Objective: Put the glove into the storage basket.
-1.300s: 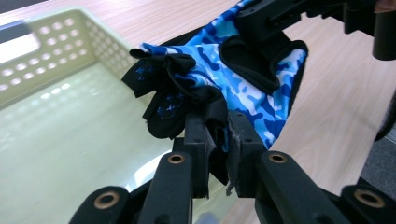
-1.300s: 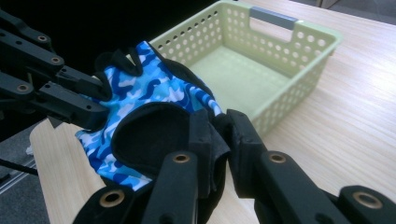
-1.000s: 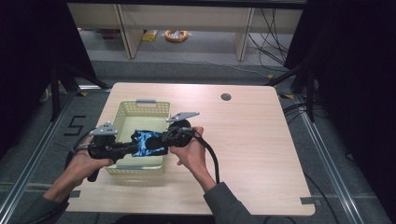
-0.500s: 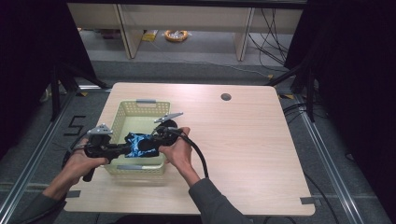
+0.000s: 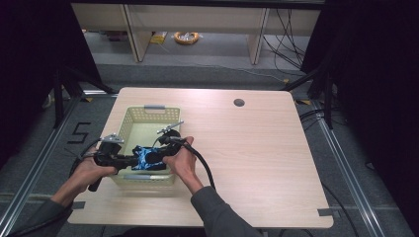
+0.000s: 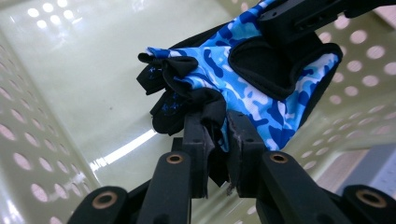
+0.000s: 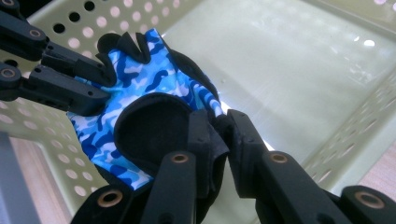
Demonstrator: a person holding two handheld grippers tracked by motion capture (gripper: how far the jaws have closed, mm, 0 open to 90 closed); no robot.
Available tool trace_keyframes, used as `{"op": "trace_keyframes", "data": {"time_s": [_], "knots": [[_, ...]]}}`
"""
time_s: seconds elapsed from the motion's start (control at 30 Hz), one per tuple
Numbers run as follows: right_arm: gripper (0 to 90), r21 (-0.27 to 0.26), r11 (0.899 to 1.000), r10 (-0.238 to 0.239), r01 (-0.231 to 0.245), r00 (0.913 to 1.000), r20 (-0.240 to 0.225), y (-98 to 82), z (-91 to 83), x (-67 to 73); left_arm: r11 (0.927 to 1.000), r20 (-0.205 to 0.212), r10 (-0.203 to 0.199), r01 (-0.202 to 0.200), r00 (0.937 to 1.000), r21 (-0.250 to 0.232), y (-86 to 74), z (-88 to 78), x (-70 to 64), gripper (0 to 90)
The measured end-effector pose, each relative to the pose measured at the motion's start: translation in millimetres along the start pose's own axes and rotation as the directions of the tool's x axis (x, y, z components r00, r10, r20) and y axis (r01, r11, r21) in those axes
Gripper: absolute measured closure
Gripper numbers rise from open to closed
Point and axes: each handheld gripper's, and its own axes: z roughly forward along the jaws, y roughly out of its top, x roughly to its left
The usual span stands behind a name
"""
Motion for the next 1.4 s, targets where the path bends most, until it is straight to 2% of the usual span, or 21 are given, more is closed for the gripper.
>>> {"op": "trace_keyframes", "data": {"time_s": [0.07,0.13,0.17,0.2,0.23,0.3,0.33,0.4,0.43,0.47,0.5,0.6,0.67,0.7,0.83,0.87,0.9,0.93,1.1,1.23,1.4], "knots": [[79.6,0.022,0.999,0.026,-0.026,0.9995,0.018,-0.6,1.2,1.1,1.0,-0.006,0.002,-0.002,1.0,0.009,0.7,2.1,0.4,78.2],[78.7,0.014,1.0,-0.018,0.018,0.9998,0.003,-0.5,2.8,-2.0,1.0,-0.004,-0.001,0.001,1.0,-0.008,0.7,5.3,0.2,78.1],[78.2,0.018,1.0,-0.019,0.019,0.9997,0.018,-0.7,3.5,-1.7,0.9995,-0.013,0.005,-0.005,0.9999,0.03,2.2,3.4,0.0,78.0],[78.1,0.048,0.998,0.028,-0.03,0.9992,0.028,-1.1,3.1,-0.2,0.9995,-0.004,0.007,-0.007,1.0,0.029,2.3,4.7,0.7,78.0],[77.8,0.034,0.999,-0.001,0.001,1.0,0.002,-0.5,3.7,-2.2,0.9997,-0.01,0.006,-0.006,0.9999,0.025,2.3,5.6,0.1,78.0],[76.5,0.049,0.999,-0.007,0.006,0.9995,0.03,0.5,3.5,0.0,0.9997,-0.005,0.005,-0.005,1.0,0.026,2.9,6.3,0.1,77.6],[75.8,0.043,0.998,-0.042,0.04,0.9983,0.04,1.2,3.7,-0.5,0.9996,-0.004,0.005,-0.005,1.0,0.028,3.1,6.4,0.2,77.5],[74.7,0.047,0.997,-0.059,0.057,0.9973,0.044,2.0,3.9,-0.4,0.9995,-0.011,0.008,-0.008,0.9999,0.031,3.4,6.7,0.5,77.4],[73.9,0.052,0.997,-0.052,0.05,0.9978,0.041,2.3,4.5,-0.5,0.9992,-0.028,0.012,-0.011,0.9995,0.038,3.7,6.6,0.4,77.1],[73.1,0.057,0.998,-0.041,0.039,0.9984,0.04,2.7,4.6,0.5,0.9993,-0.017,0.009,-0.009,0.9998,0.036,3.7,7.8,1.8,76.5],[71.4,0.059,0.997,-0.061,0.059,0.9973,0.04,3.6,5.0,-0.1,0.9993,-0.009,0.007,-0.006,0.9999,0.037,4.0,8.6,2.9,75.9],[66.7,0.07,0.996,-0.064,0.06,0.997,0.045,4.8,6.8,3.4,0.9993,0.007,-0.029,0.029,0.9996,0.024,4.6,10.3,4.8,68.7],[63.7,0.053,0.997,-0.062,0.059,0.9964,0.059,6.1,6.6,4.4,0.9992,-0.003,-0.039,0.039,0.9992,0.009,5.5,11.6,4.7,64.5],[62.4,0.045,0.997,-0.064,0.062,0.9961,0.06,6.7,6.5,5.0,0.999,-0.001,-0.04,0.04,0.9992,0.021,6.7,11.0,5.3,61.3],[58.4,0.02,0.995,-0.1,0.099,0.9923,0.073,11.1,2.7,5.6,0.9982,-0.025,-0.059,0.059,0.9979,0.006,9.4,11.4,4.5,52.2],[57.5,0.01,0.995,-0.097,0.097,0.9924,0.075,12.3,0.3,7.4,0.9986,-0.032,-0.052,0.052,0.9981,0.006,10.4,10.2,4.0,50.8],[56.7,-0.009,0.993,-0.117,0.118,0.9901,0.077,13.3,-1.1,7.1,0.9985,-0.043,-0.05,0.049,0.9978,-0.022,10.7,10.9,2.2,50.5],[55.3,-0.009,0.994,-0.104,0.105,0.9916,0.076,14.2,-4.1,8.3,0.999,-0.048,-0.044,0.043,0.9979,-0.007,12.7,8.3,1.4,49.2],[51.0,-0.051,0.992,-0.115,0.119,0.9904,0.077,15.6,-14.9,5.1,0.9969,-0.042,-0.061,0.059,0.9972,-0.052,19.3,0.1,-5.1,44.2],[49.5,-0.079,0.99,-0.109,0.115,0.9912,0.075,14.4,-28.2,-0.7,0.9941,-0.046,-0.055,0.05,0.9975,-0.097,23.9,-6.3,-10.1,40.9],[46.7,-0.118,0.988,-0.095,0.102,0.9931,0.07,10.1,-45.4,-7.5,0.9915,-0.023,-0.032,0.029,0.9992,-0.127,28.1,-12.8,-21.1,37.1]]}}
